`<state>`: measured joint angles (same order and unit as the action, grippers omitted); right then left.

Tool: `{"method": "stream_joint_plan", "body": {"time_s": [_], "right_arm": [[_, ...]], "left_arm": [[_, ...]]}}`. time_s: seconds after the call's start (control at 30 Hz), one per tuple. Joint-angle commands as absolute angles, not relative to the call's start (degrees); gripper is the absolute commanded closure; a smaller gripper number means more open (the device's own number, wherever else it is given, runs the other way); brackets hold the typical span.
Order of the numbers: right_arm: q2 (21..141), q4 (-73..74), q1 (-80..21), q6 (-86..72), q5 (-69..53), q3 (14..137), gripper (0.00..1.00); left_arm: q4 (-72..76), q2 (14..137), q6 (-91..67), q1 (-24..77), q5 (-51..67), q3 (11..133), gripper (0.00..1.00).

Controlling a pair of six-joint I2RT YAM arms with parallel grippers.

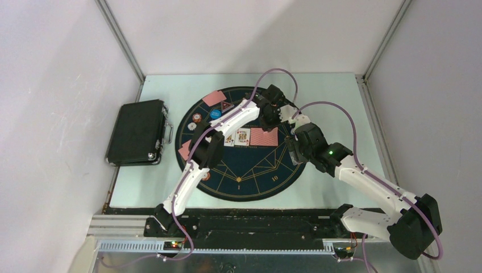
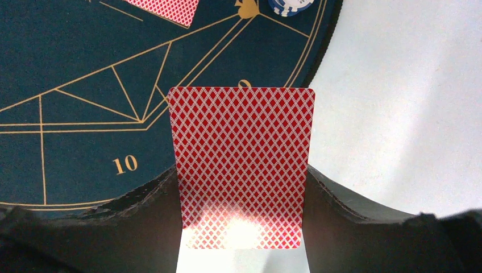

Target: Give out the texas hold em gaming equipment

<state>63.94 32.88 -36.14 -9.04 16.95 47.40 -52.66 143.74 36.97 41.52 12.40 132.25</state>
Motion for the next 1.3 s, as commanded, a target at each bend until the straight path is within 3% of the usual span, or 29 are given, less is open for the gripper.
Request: {"method": "stream_joint_plan", "body": {"time_s": [0.0, 0.57, 0.63, 0.67, 0.73, 1.1, 1.27], "right_arm": [[63.58, 31.03, -35.98, -9.68, 18.24, 47.64, 1.0], [63.8, 31.06, -36.0, -9.54, 18.02, 47.63, 1.0], [63.73, 31.03, -35.98, -9.5, 18.05, 47.64, 1.0], [63.68, 31.05, -35.96, -9.45, 18.08, 47.59, 1.0], [63.45, 31.03, -35.96, -9.41, 17.93, 47.63, 1.0], [60.05, 31.52, -36.68, -10.01, 16.11, 47.64, 1.0], [58.73, 31.86, -37.62, -9.3, 13.72, 48.13, 1.0]], "left_arm": [[-49.82, 144.27, 35.76, 41.96, 9.4, 134.79, 0.72], [-47.03, 143.99, 33.86, 42.63, 7.92, 134.61, 0.48], [-46.91, 143.68, 33.25, 42.63, 8.11, 134.59, 0.39], [-46.64, 143.19, 32.94, 42.63, 8.16, 134.41, 0.21], [-45.69, 141.97, 32.53, 42.69, 7.79, 133.97, 0.03], [-37.41, 126.35, 25.59, 41.38, 12.09, 127.62, 0.0], [-27.64, 115.27, 13.52, 35.34, 17.0, 114.6, 0.0]]}}
